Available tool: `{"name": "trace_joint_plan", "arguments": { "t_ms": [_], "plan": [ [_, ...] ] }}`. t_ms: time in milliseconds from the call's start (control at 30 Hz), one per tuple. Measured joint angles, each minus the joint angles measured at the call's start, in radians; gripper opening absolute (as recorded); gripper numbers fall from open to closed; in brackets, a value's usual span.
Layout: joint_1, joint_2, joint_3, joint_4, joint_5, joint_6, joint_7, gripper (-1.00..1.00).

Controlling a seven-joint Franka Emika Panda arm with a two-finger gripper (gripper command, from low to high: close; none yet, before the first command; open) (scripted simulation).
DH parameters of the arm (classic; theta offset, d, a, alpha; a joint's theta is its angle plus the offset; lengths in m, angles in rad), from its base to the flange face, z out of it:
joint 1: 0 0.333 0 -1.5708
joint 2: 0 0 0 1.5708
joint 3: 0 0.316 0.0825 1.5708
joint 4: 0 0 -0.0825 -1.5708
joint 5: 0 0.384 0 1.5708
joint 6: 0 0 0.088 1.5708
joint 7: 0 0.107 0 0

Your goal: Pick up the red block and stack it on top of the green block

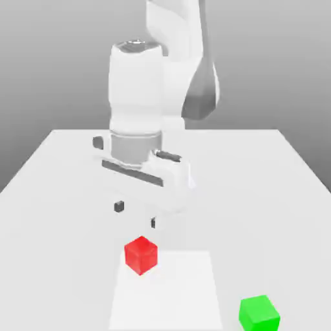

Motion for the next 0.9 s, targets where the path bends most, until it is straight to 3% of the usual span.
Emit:
{"name": "trace_joint_plan", "arguments": {
  "t_ms": [200,233,467,700,900],
  "plan": [
    [0.024,0.236,-0.047,0.013,-0.065,0.197,0.067,0.0],
    [0.031,0.26,-0.055,0.016,-0.07,0.217,0.071,-1.0],
    [0.031,0.26,-0.055,0.016,-0.073,0.218,0.073,-1.0],
    [0.039,0.03,-0.044,-0.016,-0.008,0.022,0.026,-1.0],
    [0.161,0.081,0.009,0.153,-0.024,-0.101,-0.073,-1.0]
  ]
}}
